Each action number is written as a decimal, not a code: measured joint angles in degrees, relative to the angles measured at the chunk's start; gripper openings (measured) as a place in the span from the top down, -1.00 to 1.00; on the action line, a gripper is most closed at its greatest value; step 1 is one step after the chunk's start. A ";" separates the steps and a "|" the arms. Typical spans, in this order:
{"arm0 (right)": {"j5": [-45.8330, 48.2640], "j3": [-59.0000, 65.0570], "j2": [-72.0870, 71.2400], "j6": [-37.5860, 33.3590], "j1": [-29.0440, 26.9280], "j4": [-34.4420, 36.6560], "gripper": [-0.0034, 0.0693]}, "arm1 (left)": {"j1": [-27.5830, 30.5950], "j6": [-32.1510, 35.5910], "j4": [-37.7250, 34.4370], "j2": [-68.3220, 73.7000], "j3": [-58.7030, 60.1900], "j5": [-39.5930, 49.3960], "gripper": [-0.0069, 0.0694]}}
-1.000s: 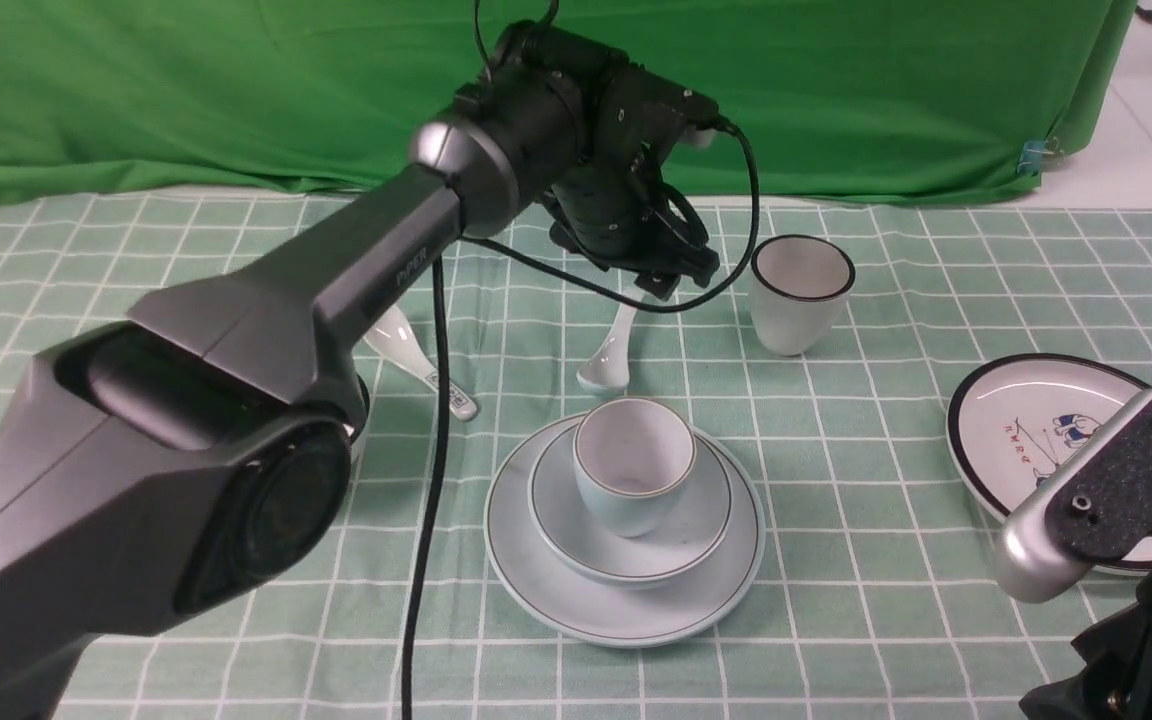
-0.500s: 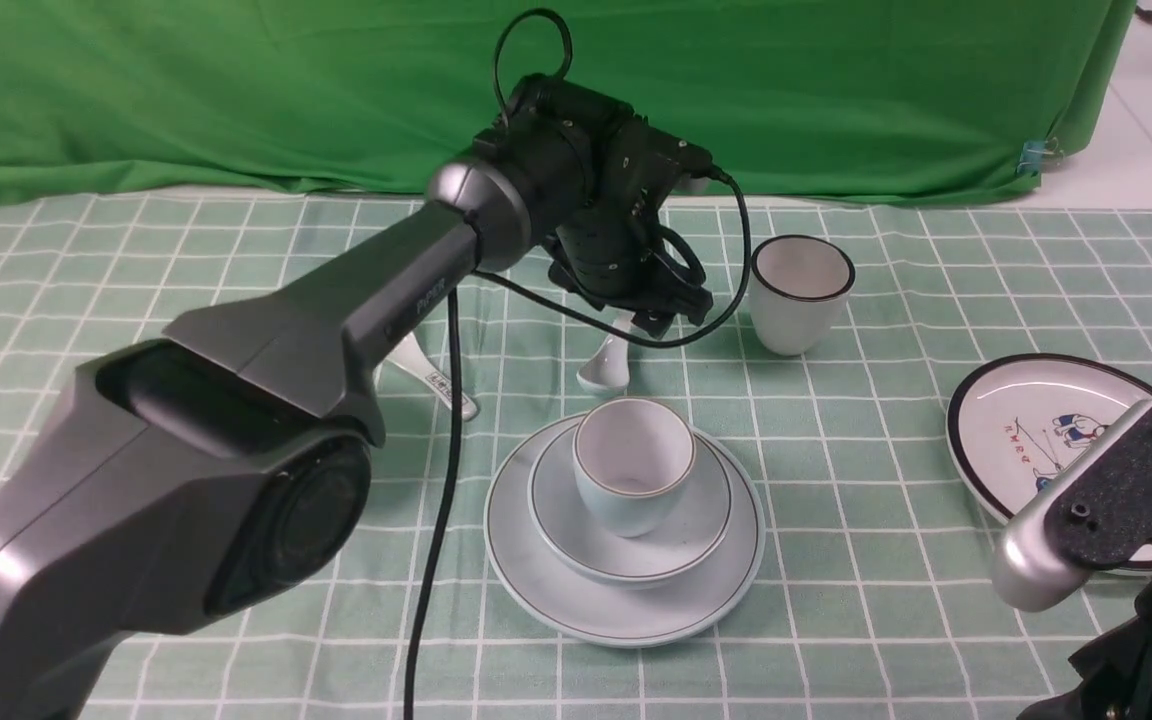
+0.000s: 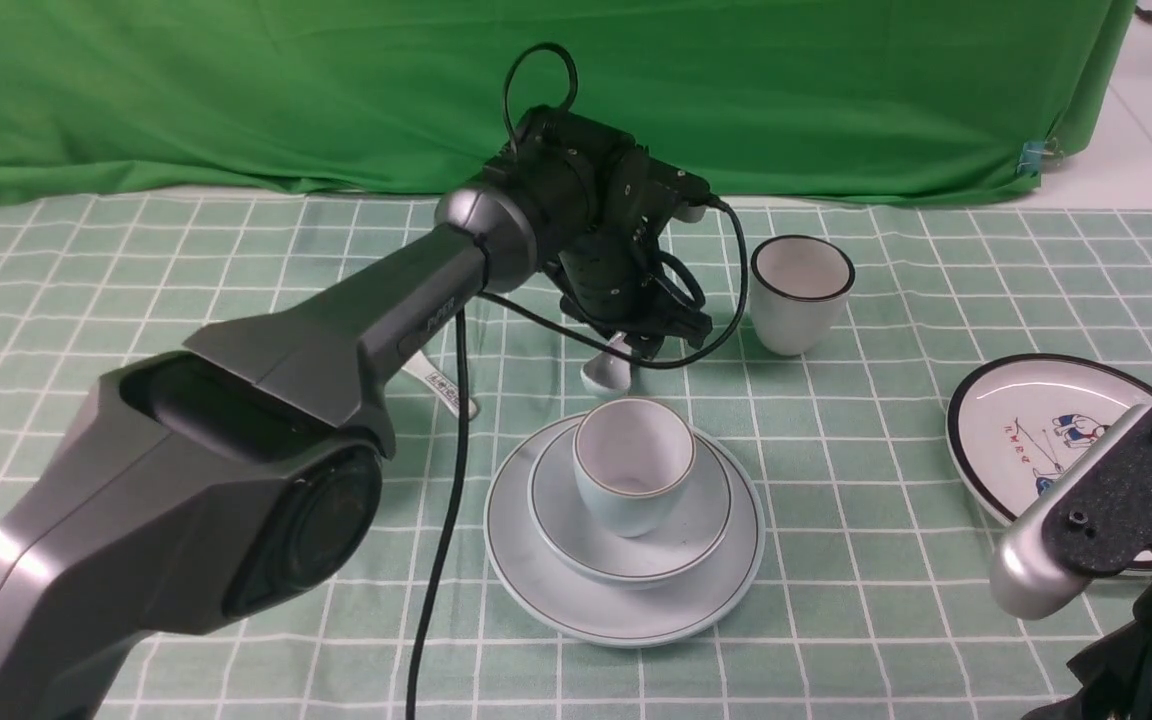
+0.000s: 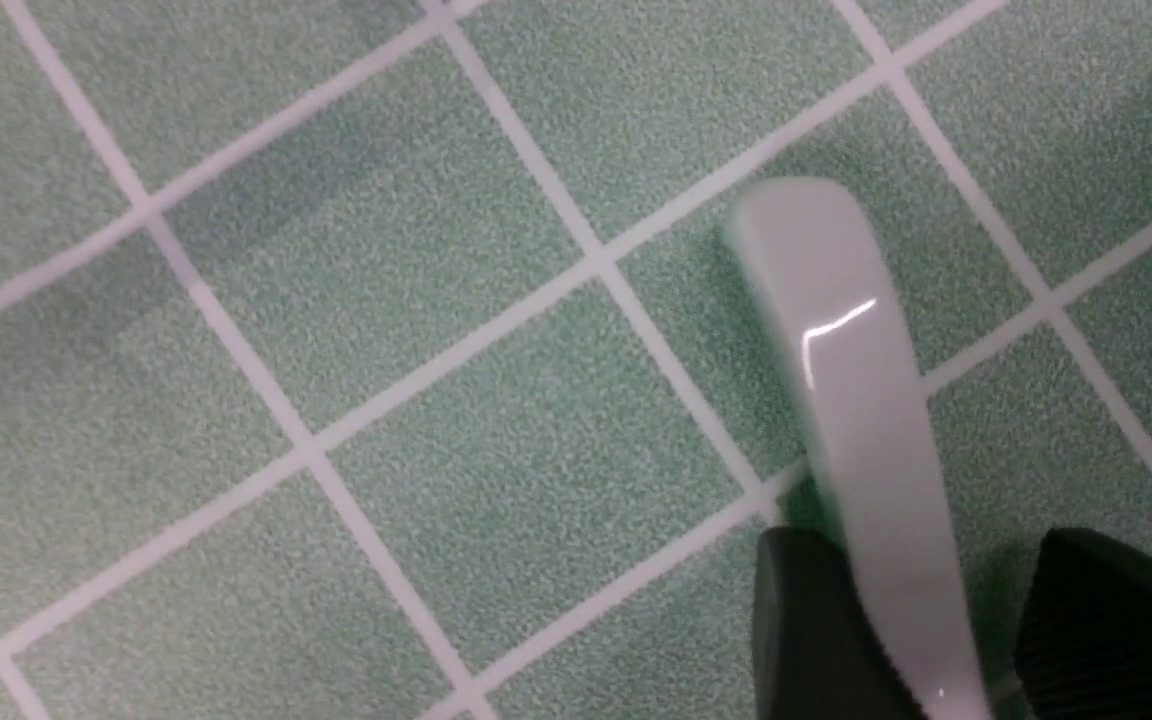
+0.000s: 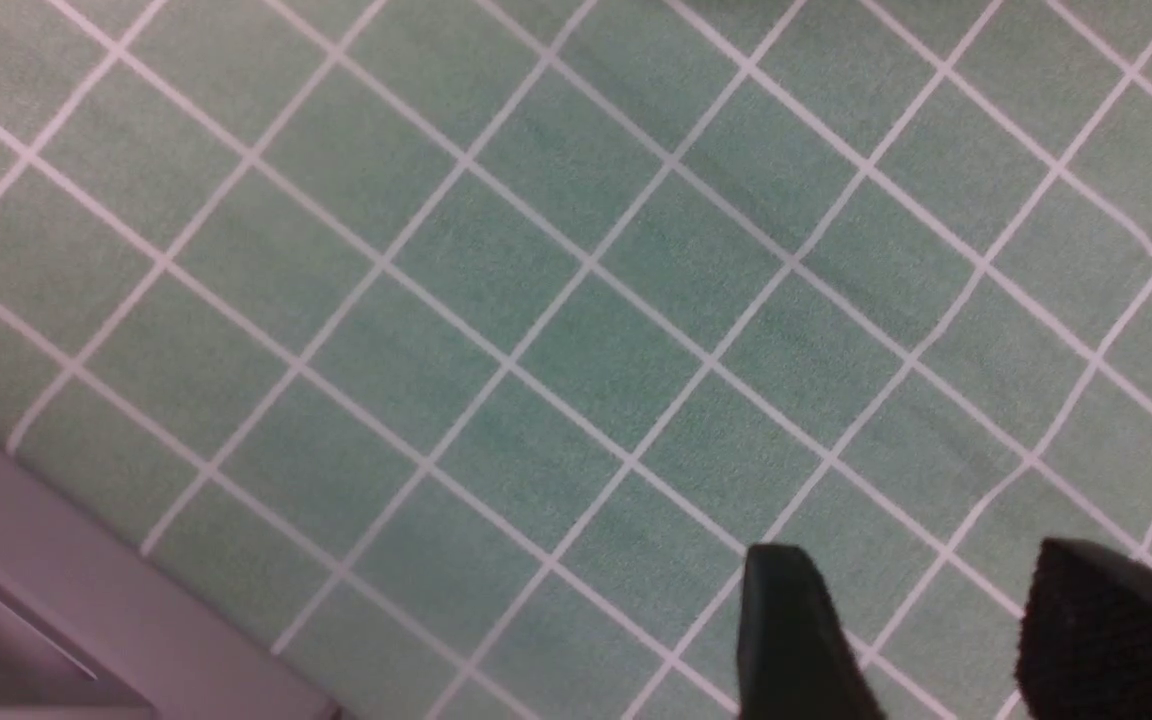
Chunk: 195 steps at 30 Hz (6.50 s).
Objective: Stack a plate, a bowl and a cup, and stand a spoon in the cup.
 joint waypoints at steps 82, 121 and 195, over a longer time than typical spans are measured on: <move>-4.64 0.00 -10.30 3.31 0.00 -0.43 0.23 | -8.68 -9.95 3.89 -38.47 97.65 -123.58 0.44; -0.43 -6.15 -10.30 1.81 0.00 -0.49 0.73 | -8.68 -10.46 3.48 -100.07 104.23 -54.30 0.80; -38.99 46.85 -55.83 -15.86 -44.54 9.29 0.80 | -8.68 -10.66 3.20 -139.28 131.22 -45.95 0.79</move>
